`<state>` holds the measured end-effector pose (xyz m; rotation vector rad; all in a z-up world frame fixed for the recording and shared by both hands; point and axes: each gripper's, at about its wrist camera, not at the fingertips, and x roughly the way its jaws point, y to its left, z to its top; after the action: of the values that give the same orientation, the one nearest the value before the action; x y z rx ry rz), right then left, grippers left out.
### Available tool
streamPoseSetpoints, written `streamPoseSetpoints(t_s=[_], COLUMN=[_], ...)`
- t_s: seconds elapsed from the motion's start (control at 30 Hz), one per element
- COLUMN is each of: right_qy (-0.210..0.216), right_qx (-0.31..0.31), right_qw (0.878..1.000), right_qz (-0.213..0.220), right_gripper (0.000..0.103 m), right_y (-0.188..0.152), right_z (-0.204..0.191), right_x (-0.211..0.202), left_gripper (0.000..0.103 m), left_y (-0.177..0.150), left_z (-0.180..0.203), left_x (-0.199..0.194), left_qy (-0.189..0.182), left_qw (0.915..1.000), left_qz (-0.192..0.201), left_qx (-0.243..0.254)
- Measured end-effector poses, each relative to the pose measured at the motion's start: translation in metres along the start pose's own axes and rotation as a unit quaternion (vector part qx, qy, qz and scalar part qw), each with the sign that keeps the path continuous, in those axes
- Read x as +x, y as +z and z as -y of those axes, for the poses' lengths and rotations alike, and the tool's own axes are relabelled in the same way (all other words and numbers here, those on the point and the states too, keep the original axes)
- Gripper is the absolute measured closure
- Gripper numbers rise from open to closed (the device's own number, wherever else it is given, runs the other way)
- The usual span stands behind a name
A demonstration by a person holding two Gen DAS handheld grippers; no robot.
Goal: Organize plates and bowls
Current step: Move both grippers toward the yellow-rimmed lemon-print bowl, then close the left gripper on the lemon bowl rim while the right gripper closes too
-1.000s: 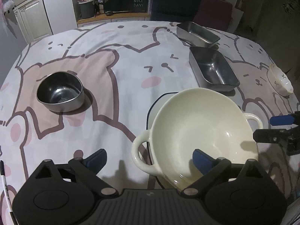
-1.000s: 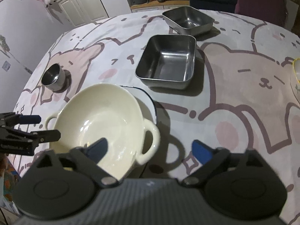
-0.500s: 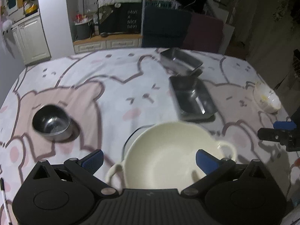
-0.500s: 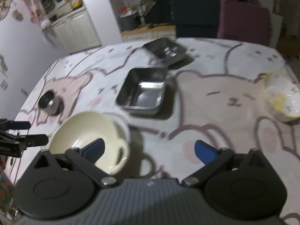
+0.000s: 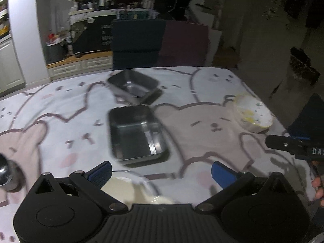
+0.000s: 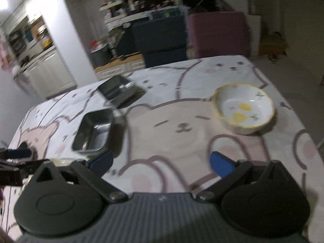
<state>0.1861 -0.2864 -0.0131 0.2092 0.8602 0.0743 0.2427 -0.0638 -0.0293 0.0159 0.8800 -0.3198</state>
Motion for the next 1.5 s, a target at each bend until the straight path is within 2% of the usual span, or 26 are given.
streamPoseSetpoints(t_s=[0.23,0.47,0.7,0.77,0.83,0.9,1.03,1.13,1.2,1.27,1.33,1.47,1.5], right_qy=[-0.030,-0.062,-0.092,-0.095,-0.099,-0.103,-0.089,-0.093,-0.098,-0.083,-0.063,-0.037,-0.037], right_qx=[0.052,0.116,0.181,0.191,0.191,0.184,0.168,0.146,0.139,0.136,0.140,0.115,0.109], right_qw=[0.998,0.991,0.979,0.976,0.975,0.976,0.980,0.982,0.982,0.985,0.986,0.992,0.992], right_qz=[0.011,0.009,0.029,0.038,0.047,0.053,0.065,0.079,0.076,0.072,0.062,0.046,0.044], right_gripper=[0.000,0.000,0.000,0.000,0.000,0.000,0.000,0.001,0.007,0.032,0.037,0.057,0.060], right_y=[0.005,0.005,0.009,0.011,0.015,0.018,0.026,0.036,0.043,0.054,0.058,0.062,0.063], right_z=[0.053,0.112,0.176,0.189,0.199,0.208,0.222,0.218,0.221,0.226,0.228,0.220,0.218], right_x=[0.001,0.014,0.034,0.039,0.047,0.056,0.073,0.084,0.093,0.106,0.109,0.120,0.122], left_gripper=[0.000,0.000,0.000,0.000,0.000,0.000,0.000,0.000,0.000,0.005,0.025,0.044,0.050], left_y=[0.010,0.020,0.029,0.033,0.040,0.045,0.052,0.060,0.066,0.073,0.079,0.087,0.088], left_z=[0.046,0.085,0.127,0.136,0.145,0.153,0.163,0.160,0.154,0.148,0.145,0.146,0.146], left_x=[0.033,0.063,0.092,0.103,0.119,0.133,0.159,0.179,0.190,0.203,0.216,0.235,0.238], left_qy=[-0.016,-0.027,-0.066,-0.088,-0.116,-0.127,-0.108,-0.091,-0.097,-0.102,-0.112,-0.116,-0.121], left_qw=[0.9997,0.9995,0.9977,0.9961,0.9931,0.9914,0.9939,0.9954,0.9944,0.9925,0.9901,0.9887,0.9880], left_qz=[-0.011,-0.010,0.008,0.002,-0.014,-0.016,0.007,0.003,-0.002,-0.009,-0.021,-0.035,-0.037], left_qx=[0.016,0.007,0.010,0.005,-0.010,-0.027,-0.024,-0.029,-0.042,-0.066,-0.083,-0.088,-0.089])
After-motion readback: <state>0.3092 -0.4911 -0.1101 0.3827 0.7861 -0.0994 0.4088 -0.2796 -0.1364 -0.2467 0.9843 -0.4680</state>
